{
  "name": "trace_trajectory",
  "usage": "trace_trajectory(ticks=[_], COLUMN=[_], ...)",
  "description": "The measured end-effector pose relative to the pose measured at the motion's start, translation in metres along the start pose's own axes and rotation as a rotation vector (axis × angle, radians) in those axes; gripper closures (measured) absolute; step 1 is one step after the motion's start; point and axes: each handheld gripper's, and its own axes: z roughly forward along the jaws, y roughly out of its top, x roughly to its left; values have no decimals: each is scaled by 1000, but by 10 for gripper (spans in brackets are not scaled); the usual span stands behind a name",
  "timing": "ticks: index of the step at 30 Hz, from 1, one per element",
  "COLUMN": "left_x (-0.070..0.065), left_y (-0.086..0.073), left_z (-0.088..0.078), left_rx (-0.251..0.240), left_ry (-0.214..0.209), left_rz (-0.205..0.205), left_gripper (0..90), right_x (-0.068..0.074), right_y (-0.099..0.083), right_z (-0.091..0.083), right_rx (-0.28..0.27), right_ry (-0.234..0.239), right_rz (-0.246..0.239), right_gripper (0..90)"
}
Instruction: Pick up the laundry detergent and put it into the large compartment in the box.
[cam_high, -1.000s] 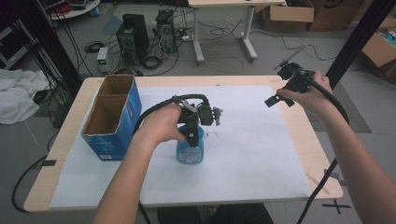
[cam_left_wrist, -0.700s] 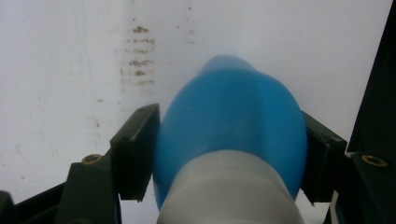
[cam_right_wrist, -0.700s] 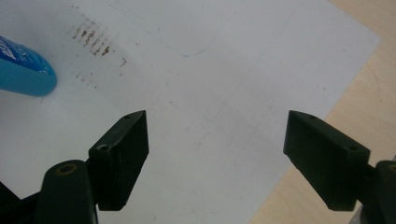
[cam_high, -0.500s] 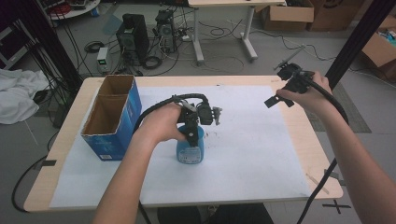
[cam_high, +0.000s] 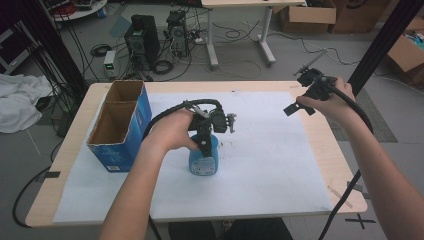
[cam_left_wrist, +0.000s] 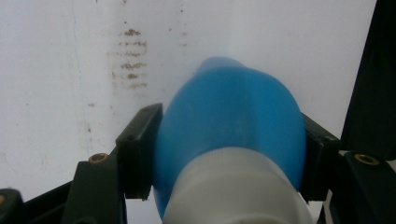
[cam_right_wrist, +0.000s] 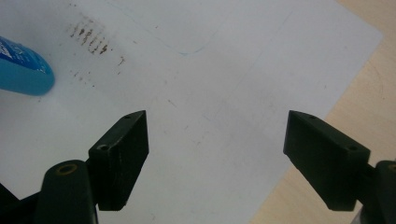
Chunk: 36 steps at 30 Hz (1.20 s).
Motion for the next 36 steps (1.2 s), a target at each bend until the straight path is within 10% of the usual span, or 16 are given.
trace_trajectory(ticks=[23, 36], left_x=[2, 4], left_y=[-1, -6], left_z=[-6, -42], left_rx=[39, 78], left_ry=[6, -3], left_rz=[-35, -210], left_gripper=[375, 376], right_x=[-2, 1], right_y=[-3, -2], right_z=[6, 5], right_rx=[4, -1], right_ry=[11, 15], right_rz=[7, 2], right_gripper=[221, 222])
